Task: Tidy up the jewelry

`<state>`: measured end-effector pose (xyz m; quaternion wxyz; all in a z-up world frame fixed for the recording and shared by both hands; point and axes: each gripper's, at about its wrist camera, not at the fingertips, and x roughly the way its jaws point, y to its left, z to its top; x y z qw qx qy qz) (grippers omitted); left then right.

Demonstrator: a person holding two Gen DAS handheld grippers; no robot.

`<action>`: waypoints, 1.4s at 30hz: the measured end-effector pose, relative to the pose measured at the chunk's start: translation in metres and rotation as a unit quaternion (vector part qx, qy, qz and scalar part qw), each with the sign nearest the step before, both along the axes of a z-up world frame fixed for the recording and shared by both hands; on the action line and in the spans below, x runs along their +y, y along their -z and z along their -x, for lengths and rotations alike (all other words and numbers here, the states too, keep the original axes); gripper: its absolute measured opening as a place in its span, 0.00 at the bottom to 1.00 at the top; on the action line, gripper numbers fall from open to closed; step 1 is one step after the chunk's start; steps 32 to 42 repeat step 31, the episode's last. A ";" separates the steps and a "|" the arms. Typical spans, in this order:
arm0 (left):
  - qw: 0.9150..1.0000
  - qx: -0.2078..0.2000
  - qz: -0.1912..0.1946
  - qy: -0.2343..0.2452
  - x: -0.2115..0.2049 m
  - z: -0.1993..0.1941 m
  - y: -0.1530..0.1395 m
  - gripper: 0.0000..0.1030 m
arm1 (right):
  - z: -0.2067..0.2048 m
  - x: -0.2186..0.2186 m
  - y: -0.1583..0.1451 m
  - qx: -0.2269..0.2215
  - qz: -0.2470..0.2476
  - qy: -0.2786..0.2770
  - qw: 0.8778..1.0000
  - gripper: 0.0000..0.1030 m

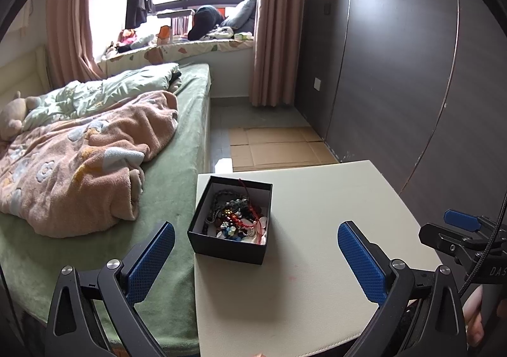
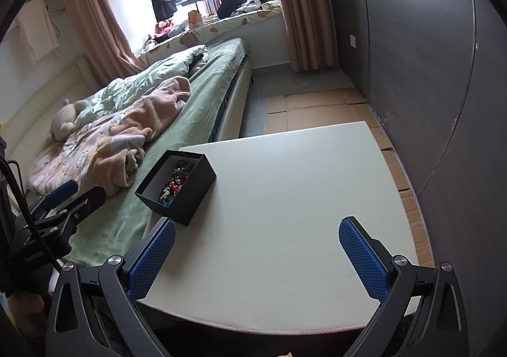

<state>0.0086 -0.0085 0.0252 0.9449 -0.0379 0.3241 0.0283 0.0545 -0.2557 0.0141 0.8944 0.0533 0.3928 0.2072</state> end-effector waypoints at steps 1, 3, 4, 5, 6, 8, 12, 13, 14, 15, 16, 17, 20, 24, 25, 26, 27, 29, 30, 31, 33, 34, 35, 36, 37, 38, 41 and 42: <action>1.000 0.000 0.000 0.000 -0.001 0.001 0.000 1.00 | 0.001 0.000 -0.001 0.000 0.000 0.000 1.000 1.00; 1.000 -0.001 0.000 0.001 -0.001 0.002 0.000 1.00 | 0.000 0.000 0.000 -0.002 0.000 0.000 1.000 1.00; 1.000 -0.001 0.000 0.001 -0.001 0.002 0.000 1.00 | 0.000 0.000 0.000 -0.003 0.001 0.000 1.000 1.00; 1.000 -0.001 0.000 0.001 -0.001 0.002 0.000 1.00 | 0.001 0.000 0.000 -0.003 0.001 0.000 1.000 1.00; 1.000 -0.001 0.000 0.001 -0.001 0.002 0.000 1.00 | 0.000 0.000 0.000 -0.003 0.000 0.000 1.000 1.00; 1.000 -0.001 0.000 0.001 -0.001 0.002 0.000 1.00 | 0.002 0.000 -0.001 -0.005 0.000 -0.001 1.000 1.00; 1.000 -0.003 -0.001 0.002 -0.003 0.003 -0.001 1.00 | 0.004 0.000 -0.003 -0.005 0.001 0.000 1.000 1.00; 1.000 -0.004 -0.002 0.003 -0.004 0.004 -0.002 1.00 | 0.004 -0.001 -0.003 -0.005 0.001 0.000 1.000 1.00; 1.000 -0.004 -0.002 0.003 -0.005 0.005 -0.002 1.00 | 0.004 -0.001 -0.004 -0.005 0.000 0.000 1.000 1.00; 1.000 -0.004 -0.002 0.003 -0.006 0.005 -0.002 1.00 | 0.004 -0.001 -0.003 -0.006 0.001 0.000 1.000 1.00; 1.000 -0.004 -0.002 0.003 -0.006 0.004 -0.002 1.00 | 0.004 -0.001 -0.003 -0.006 0.001 0.000 1.000 1.00; 1.000 -0.004 -0.002 0.003 -0.006 0.005 -0.002 1.00 | 0.004 -0.001 -0.004 -0.006 0.001 0.000 1.000 1.00; 1.000 -0.005 -0.004 0.001 -0.006 0.005 -0.002 1.00 | 0.004 0.000 -0.003 -0.004 0.001 0.000 1.000 1.00; 1.000 -0.007 0.000 -0.001 -0.007 0.006 -0.004 1.00 | 0.005 0.000 -0.003 -0.002 0.002 0.000 1.000 1.00; 1.000 -0.007 0.000 -0.002 -0.006 0.007 -0.004 1.00 | 0.005 0.000 -0.003 -0.002 0.003 0.000 1.000 1.00; 1.000 -0.007 0.000 -0.002 -0.006 0.007 -0.004 1.00 | 0.006 -0.001 -0.003 -0.002 0.003 0.000 1.000 1.00; 1.000 -0.007 0.000 -0.001 -0.006 0.007 -0.004 1.00 | 0.006 -0.001 -0.003 -0.002 0.003 0.000 1.000 1.00; 1.000 -0.006 0.000 -0.001 -0.006 0.007 -0.004 1.00 | 0.006 -0.001 -0.003 -0.002 0.003 0.000 1.000 1.00; 1.000 -0.007 0.000 -0.001 -0.006 0.007 -0.004 1.00 | 0.006 -0.001 -0.003 -0.002 0.002 0.000 1.000 1.00; 1.000 -0.006 0.000 -0.001 -0.006 0.006 -0.005 1.00 | 0.006 -0.001 -0.003 -0.002 0.002 0.000 1.000 1.00; 1.000 -0.006 0.000 -0.001 -0.006 0.006 -0.005 1.00 | 0.006 -0.001 -0.003 -0.002 0.002 0.000 1.000 1.00; 1.000 -0.006 0.000 -0.001 -0.006 0.006 -0.005 1.00 | 0.006 -0.001 -0.003 -0.002 0.002 0.000 1.000 1.00; 1.000 -0.006 0.000 -0.001 -0.006 0.006 -0.005 1.00 | 0.006 -0.001 -0.003 -0.002 0.002 0.000 1.000 1.00; 1.000 -0.006 0.000 -0.001 -0.006 0.006 -0.005 1.00 | 0.006 -0.001 -0.003 -0.002 0.002 0.000 1.000 1.00; 1.000 -0.006 0.000 -0.001 -0.006 0.006 -0.005 1.00 | 0.006 -0.001 -0.003 -0.002 0.002 0.000 1.000 1.00; 1.000 -0.006 0.000 -0.001 -0.006 0.006 -0.005 1.00 | 0.006 -0.001 -0.003 -0.002 0.002 0.000 1.000 1.00; 1.000 -0.006 0.000 -0.001 -0.006 0.006 -0.005 1.00 | 0.006 -0.001 -0.003 -0.002 0.002 0.000 1.000 1.00; 1.000 -0.006 0.000 -0.001 -0.006 0.006 -0.005 1.00 | 0.006 -0.001 -0.003 -0.002 0.002 0.000 1.000 1.00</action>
